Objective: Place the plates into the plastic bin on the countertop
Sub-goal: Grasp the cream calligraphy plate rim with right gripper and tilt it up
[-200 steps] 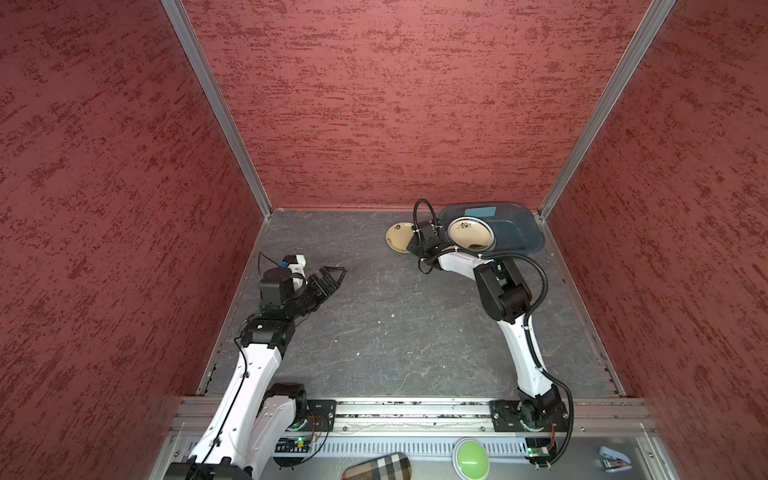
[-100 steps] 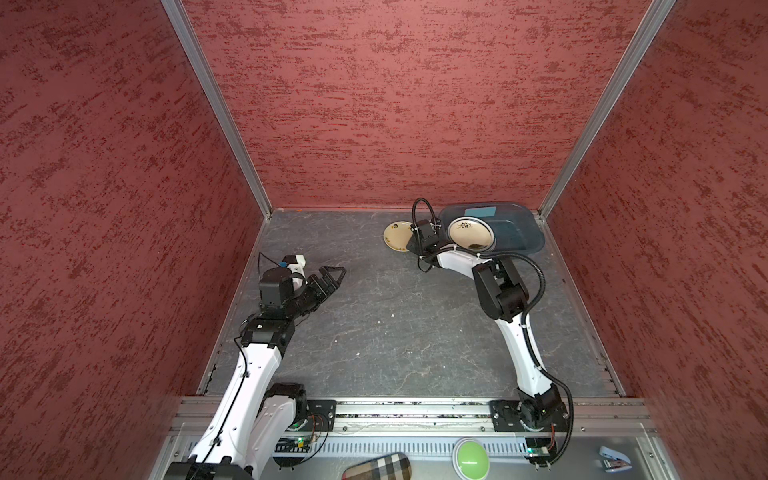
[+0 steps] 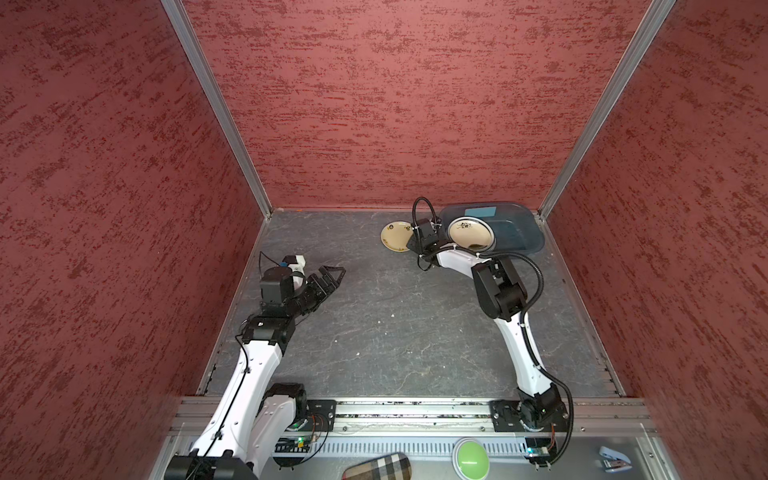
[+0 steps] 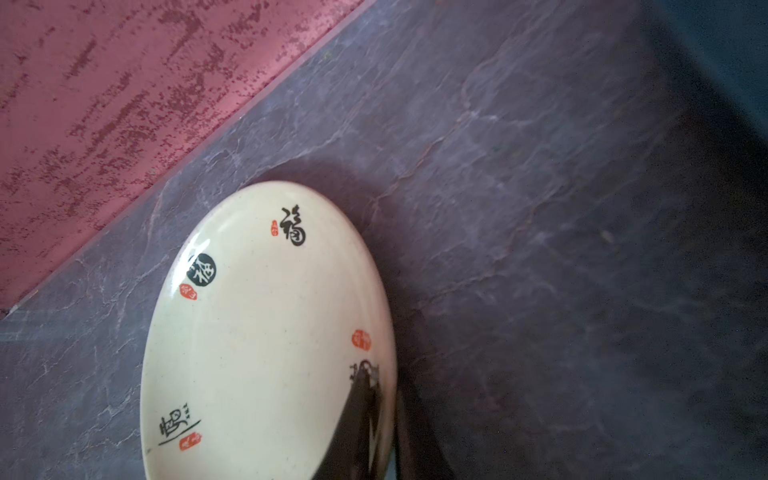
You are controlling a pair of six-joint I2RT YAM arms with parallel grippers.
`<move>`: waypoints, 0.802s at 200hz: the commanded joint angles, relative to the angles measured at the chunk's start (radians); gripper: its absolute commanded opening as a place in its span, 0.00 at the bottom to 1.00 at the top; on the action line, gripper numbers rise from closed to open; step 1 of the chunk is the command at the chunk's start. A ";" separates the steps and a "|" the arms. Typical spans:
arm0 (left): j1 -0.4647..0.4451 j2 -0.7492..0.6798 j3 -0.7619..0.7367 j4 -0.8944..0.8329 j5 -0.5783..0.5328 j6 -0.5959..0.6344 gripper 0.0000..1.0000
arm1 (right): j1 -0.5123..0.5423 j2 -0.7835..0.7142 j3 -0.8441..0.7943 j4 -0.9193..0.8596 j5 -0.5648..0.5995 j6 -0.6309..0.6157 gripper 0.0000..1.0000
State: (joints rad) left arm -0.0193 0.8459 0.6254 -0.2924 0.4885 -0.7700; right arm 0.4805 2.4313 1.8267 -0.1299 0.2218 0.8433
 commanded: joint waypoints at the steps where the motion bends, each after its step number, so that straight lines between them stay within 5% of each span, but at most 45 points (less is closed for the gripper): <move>1: 0.011 0.003 0.004 -0.002 -0.013 0.018 0.99 | -0.003 0.019 0.014 -0.052 0.019 -0.014 0.10; 76: 0.012 0.001 0.004 -0.011 -0.014 0.018 0.99 | -0.007 -0.015 -0.018 -0.016 0.002 -0.032 0.00; 160: 0.012 -0.002 0.009 -0.013 -0.013 0.015 1.00 | -0.007 -0.136 -0.108 0.050 -0.059 -0.045 0.00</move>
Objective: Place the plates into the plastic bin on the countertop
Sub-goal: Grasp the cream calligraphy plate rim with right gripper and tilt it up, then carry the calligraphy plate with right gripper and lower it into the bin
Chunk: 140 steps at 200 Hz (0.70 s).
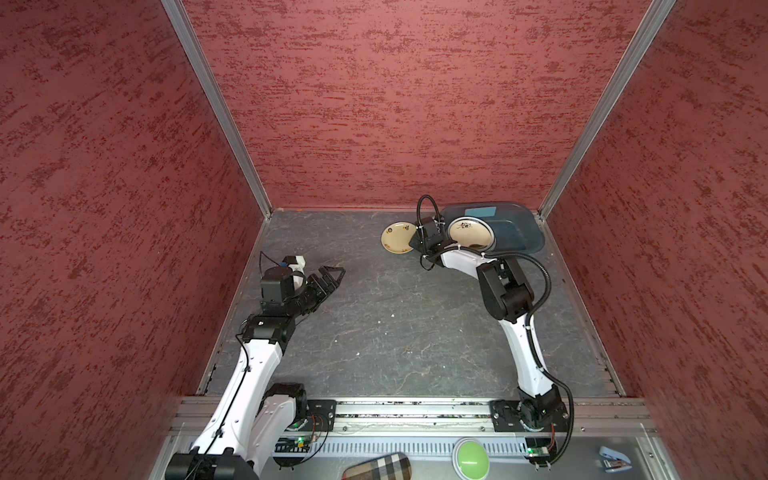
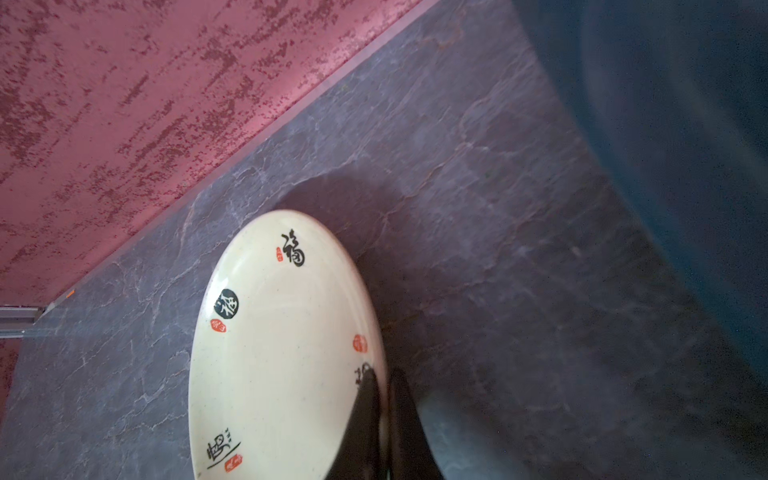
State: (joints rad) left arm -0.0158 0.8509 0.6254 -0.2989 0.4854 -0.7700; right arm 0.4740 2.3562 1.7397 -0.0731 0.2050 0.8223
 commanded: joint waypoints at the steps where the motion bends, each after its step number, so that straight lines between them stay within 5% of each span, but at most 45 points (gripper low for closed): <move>1: 0.008 -0.007 0.008 -0.006 -0.010 0.015 0.99 | -0.001 -0.062 -0.021 -0.007 -0.043 -0.024 0.00; 87: 0.009 -0.016 0.019 0.001 0.019 0.007 1.00 | -0.001 -0.324 -0.149 0.025 -0.078 -0.040 0.00; 140: 0.008 -0.024 0.025 0.010 0.036 -0.001 0.99 | -0.031 -0.493 -0.234 0.021 0.011 -0.085 0.00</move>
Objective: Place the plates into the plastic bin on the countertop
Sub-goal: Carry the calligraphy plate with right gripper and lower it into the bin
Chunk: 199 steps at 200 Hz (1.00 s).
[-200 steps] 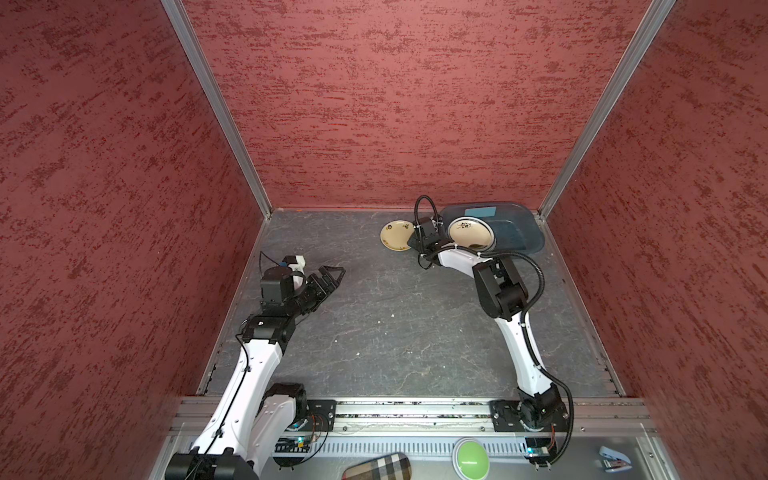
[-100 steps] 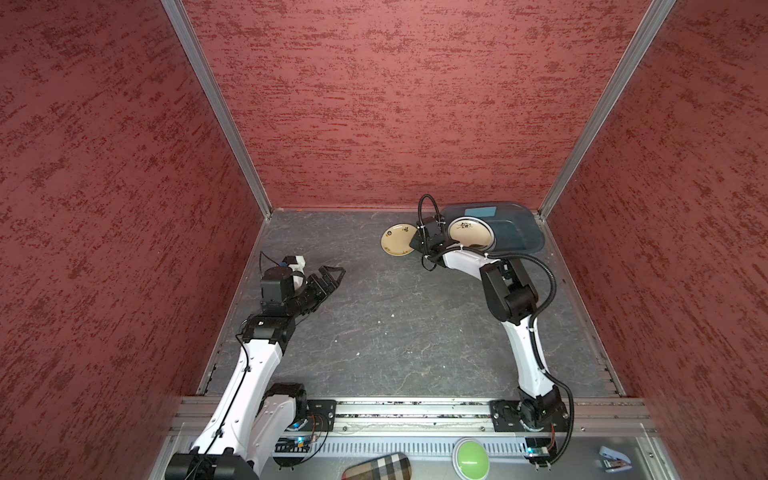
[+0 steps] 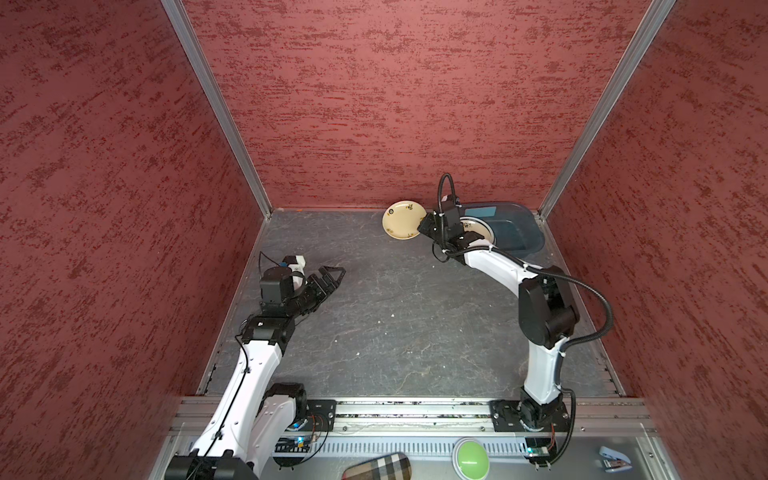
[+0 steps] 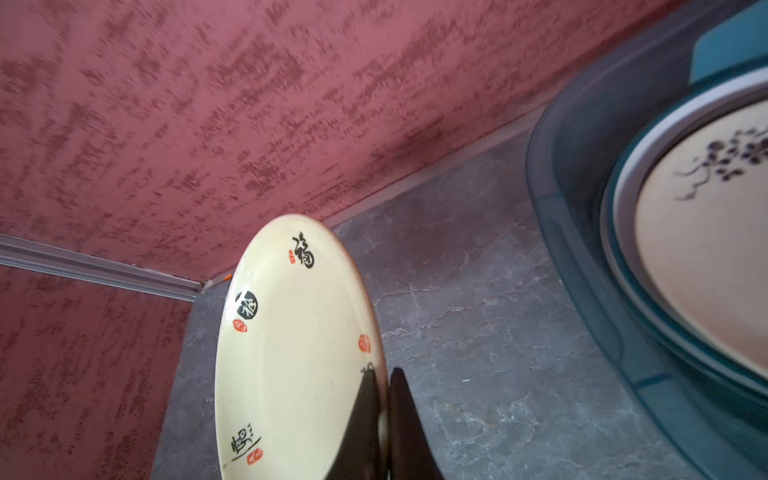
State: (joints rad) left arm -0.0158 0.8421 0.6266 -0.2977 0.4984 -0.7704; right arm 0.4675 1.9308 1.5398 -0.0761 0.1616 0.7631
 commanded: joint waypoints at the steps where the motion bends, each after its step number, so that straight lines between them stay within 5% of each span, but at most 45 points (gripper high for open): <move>1: 0.009 -0.015 0.024 0.010 0.023 -0.002 0.99 | -0.027 -0.071 -0.036 0.024 0.054 -0.026 0.00; 105: -0.059 0.012 -0.045 0.387 0.167 -0.091 0.99 | -0.314 -0.348 -0.382 0.073 0.015 0.015 0.00; 199: -0.278 0.099 0.029 0.450 0.093 -0.035 0.99 | -0.420 -0.180 -0.321 0.068 -0.088 0.027 0.00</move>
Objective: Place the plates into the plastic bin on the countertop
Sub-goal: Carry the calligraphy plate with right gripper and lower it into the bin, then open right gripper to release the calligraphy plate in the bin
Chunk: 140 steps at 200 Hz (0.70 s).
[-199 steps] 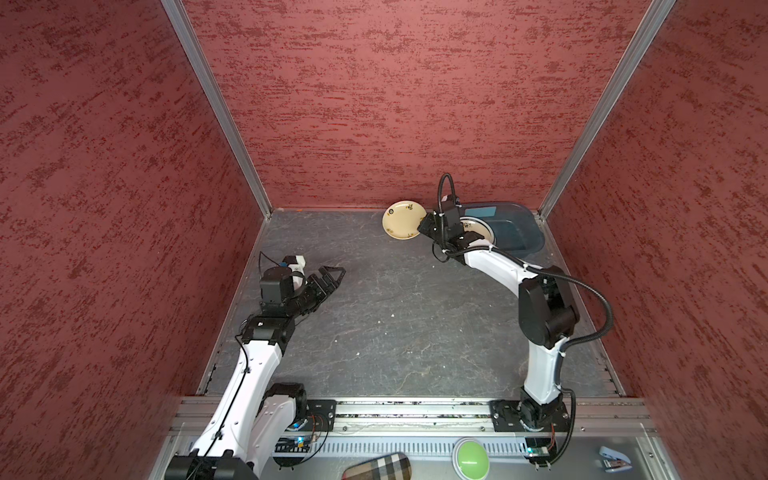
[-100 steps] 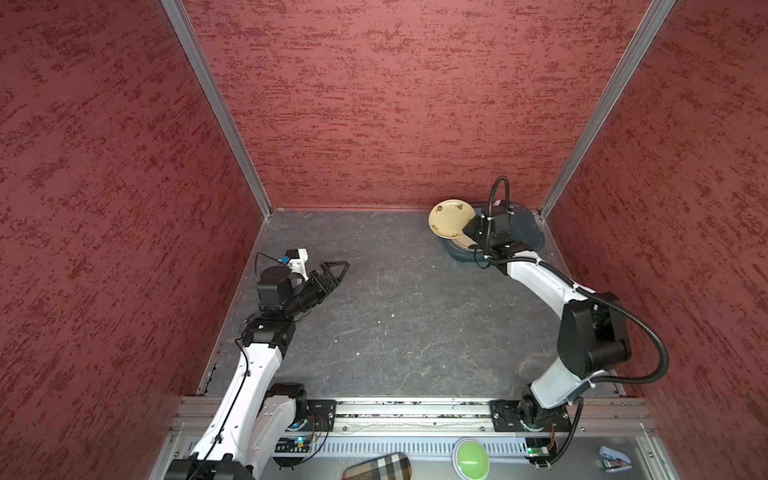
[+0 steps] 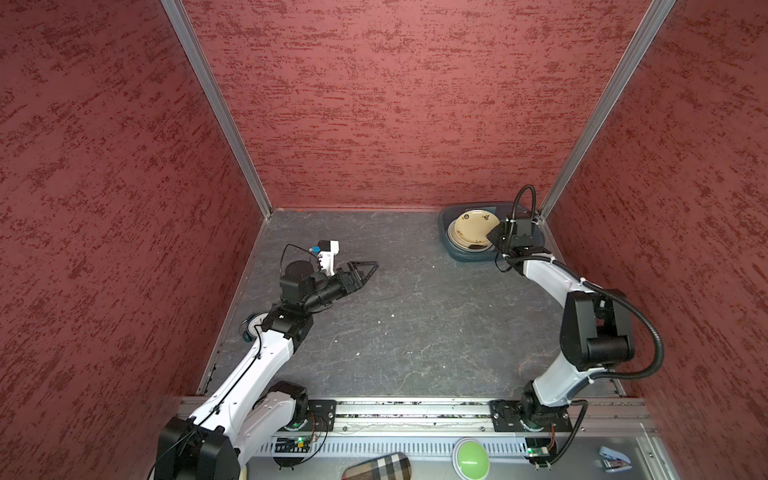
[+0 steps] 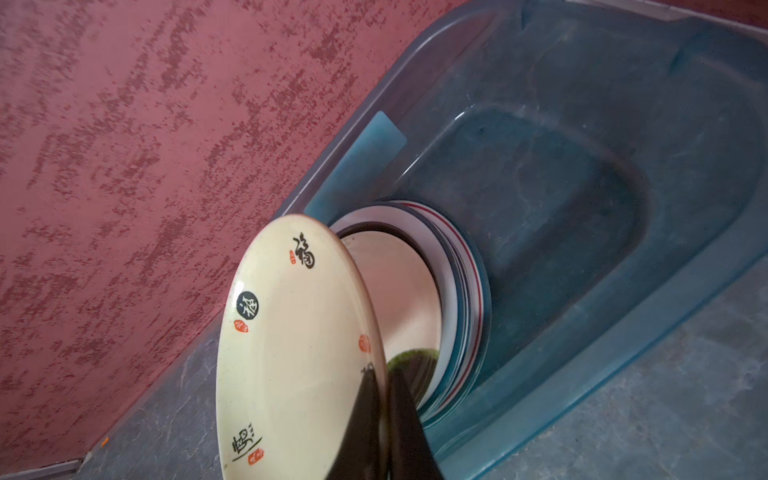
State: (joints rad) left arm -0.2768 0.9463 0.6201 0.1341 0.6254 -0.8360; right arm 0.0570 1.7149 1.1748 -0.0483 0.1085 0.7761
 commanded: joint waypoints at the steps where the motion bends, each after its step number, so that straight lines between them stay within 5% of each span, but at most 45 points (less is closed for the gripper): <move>1: -0.018 -0.005 0.035 0.018 -0.035 0.032 0.99 | -0.010 0.038 0.045 0.040 -0.037 0.014 0.00; 131: -0.036 -0.012 0.050 -0.028 -0.072 0.041 0.99 | -0.030 0.166 0.109 0.005 -0.109 0.032 0.00; 140: -0.035 -0.014 0.050 -0.030 -0.072 0.043 0.99 | -0.031 0.167 0.109 0.004 -0.107 0.032 0.06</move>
State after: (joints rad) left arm -0.3061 0.9413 0.6514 0.1181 0.5648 -0.8139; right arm 0.0345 1.8668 1.2377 -0.0517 0.0116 0.7994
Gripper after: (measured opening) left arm 0.994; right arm 0.069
